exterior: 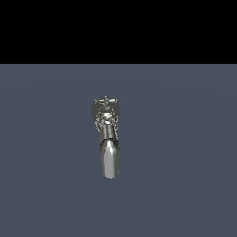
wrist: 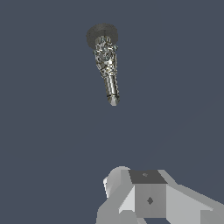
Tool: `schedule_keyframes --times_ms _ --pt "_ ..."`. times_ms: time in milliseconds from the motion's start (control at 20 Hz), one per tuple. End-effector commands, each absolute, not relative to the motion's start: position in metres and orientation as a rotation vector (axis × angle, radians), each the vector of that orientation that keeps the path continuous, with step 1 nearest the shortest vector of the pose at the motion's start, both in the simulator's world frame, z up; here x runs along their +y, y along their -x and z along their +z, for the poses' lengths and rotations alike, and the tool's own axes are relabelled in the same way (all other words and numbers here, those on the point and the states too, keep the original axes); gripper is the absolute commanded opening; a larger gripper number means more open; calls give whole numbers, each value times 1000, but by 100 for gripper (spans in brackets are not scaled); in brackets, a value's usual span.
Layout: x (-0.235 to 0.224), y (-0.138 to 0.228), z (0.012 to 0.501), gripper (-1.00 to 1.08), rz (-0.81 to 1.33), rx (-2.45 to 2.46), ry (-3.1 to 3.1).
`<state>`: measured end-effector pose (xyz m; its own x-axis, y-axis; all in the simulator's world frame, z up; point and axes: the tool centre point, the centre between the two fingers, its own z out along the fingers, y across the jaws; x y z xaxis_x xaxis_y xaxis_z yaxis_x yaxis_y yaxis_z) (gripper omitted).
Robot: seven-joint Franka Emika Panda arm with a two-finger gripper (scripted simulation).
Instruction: Turn on the faucet by rotating a designated handle.
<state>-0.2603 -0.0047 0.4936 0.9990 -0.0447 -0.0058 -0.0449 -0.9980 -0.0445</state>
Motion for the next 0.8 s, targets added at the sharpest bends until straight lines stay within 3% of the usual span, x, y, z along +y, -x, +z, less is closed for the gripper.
schedule_keyframes --times_ms 0,50,250,300,400,450,550,600,650,700,750 --pt "-5 259 479 -33 93 81 3113" --pt "10 252 464 -25 144 67 3107" --pt "28 230 382 -26 274 78 3069" --pt "30 228 357 -33 320 111 3052" --pt "40 204 347 -72 290 160 3035" --pt "27 198 330 -55 320 288 3007" --pt "1 170 319 -62 266 477 2949" --pt "33 168 302 -56 295 429 2974" --pt "8 170 279 -72 328 539 2937" --pt "25 166 266 -69 343 521 2977" --pt "-8 165 247 -52 354 664 2956"
